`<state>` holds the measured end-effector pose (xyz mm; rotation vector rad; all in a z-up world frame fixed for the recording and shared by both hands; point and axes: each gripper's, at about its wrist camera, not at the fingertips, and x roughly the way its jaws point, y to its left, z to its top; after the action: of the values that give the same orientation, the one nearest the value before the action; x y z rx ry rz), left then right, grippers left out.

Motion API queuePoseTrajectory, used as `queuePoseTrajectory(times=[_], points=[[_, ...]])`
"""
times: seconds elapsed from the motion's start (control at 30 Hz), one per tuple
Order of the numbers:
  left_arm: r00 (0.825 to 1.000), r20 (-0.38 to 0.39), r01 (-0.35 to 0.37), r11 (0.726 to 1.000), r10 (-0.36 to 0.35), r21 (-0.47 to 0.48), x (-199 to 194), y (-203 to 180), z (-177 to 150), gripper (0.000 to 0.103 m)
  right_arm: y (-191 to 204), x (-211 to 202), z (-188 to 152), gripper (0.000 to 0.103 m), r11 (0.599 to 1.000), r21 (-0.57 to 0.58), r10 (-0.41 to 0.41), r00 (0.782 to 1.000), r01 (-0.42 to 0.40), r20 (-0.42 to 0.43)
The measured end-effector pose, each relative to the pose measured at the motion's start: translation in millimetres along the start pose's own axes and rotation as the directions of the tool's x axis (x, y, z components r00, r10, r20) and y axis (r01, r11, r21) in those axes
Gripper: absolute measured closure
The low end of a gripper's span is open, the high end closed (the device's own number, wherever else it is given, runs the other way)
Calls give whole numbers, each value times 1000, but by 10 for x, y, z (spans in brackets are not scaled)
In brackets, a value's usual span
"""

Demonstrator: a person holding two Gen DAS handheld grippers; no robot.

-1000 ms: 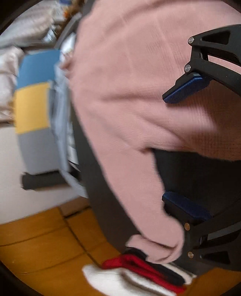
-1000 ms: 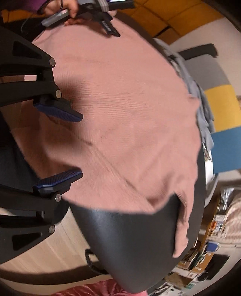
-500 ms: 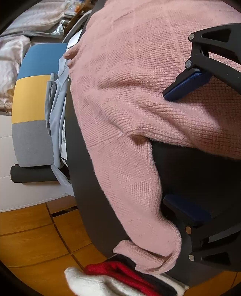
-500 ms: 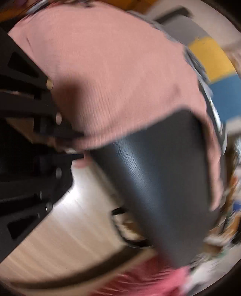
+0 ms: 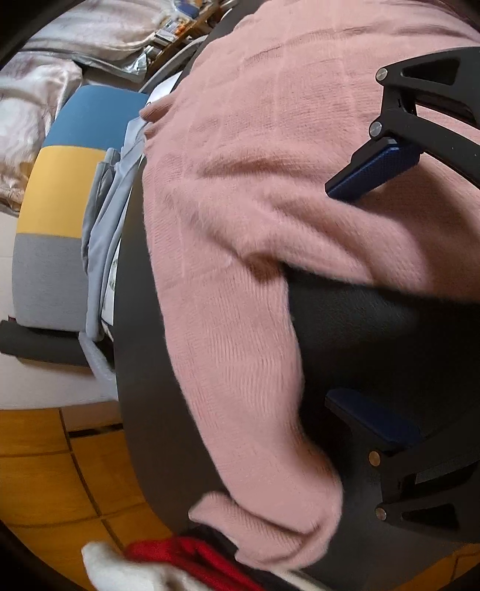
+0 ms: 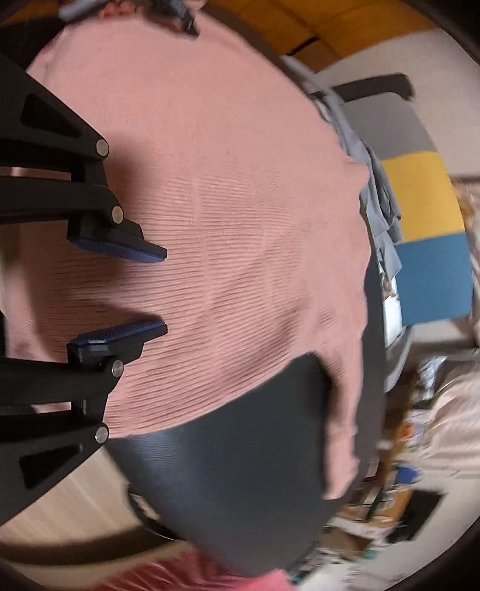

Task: Fold clothes

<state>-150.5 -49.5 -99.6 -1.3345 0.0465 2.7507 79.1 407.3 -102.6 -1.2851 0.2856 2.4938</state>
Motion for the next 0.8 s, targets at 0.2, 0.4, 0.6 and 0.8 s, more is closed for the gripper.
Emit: queuePoseTrajectory(times=[0.2,0.4,0.6,0.8], points=[[998,59,-12,991,4,136,-264,41,-116,4,-98,-40,106,70,999,-15,32,996,-33,-82],[989,145,16,986,-40,165,-308,-210,358,4,107,1,511,70,985,4,175,984,-175,-21],[987,-8,-160,980,162,119,304,61,789,9,661,330,711,70,980,-153,120,991,-129,-67],[993,-115,-21,996,11,-91,588,730,1011,9,751,460,618,68,980,-166,98,992,-110,-81]])
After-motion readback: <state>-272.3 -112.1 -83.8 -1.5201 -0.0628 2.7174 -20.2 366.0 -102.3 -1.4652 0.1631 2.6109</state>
